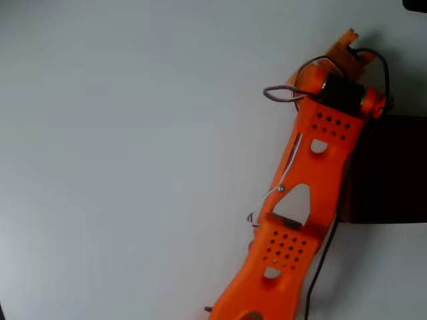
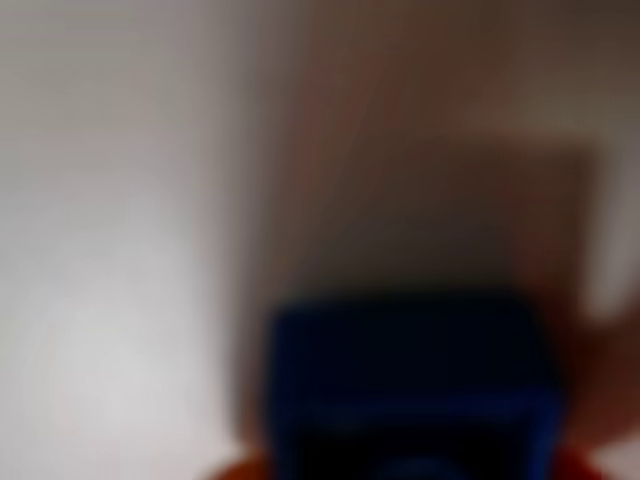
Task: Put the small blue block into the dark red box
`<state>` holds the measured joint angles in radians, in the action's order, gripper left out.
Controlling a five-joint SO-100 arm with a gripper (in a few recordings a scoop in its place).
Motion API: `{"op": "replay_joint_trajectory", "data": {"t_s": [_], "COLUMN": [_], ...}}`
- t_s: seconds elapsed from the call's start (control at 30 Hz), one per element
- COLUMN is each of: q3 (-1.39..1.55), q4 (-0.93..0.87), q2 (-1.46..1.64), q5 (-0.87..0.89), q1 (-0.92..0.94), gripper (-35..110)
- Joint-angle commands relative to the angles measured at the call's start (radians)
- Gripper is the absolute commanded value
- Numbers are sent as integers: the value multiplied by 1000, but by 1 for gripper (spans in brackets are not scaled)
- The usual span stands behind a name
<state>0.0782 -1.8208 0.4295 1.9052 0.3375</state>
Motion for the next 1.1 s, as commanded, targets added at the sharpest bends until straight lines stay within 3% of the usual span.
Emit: {"op": "replay_joint_trajectory", "data": {"t_s": [0.0,0.3,0.73,0.87,1.07], "q3": [261,522,462,457,485], "q4": [-17,-17,-15,-15,-15], "q2": [360,781,529,459,468], "q5": [-28,-216,-588,-667,-802], "q1": [31,210,425,445,451], "gripper": [0,0,0,15,18]}}
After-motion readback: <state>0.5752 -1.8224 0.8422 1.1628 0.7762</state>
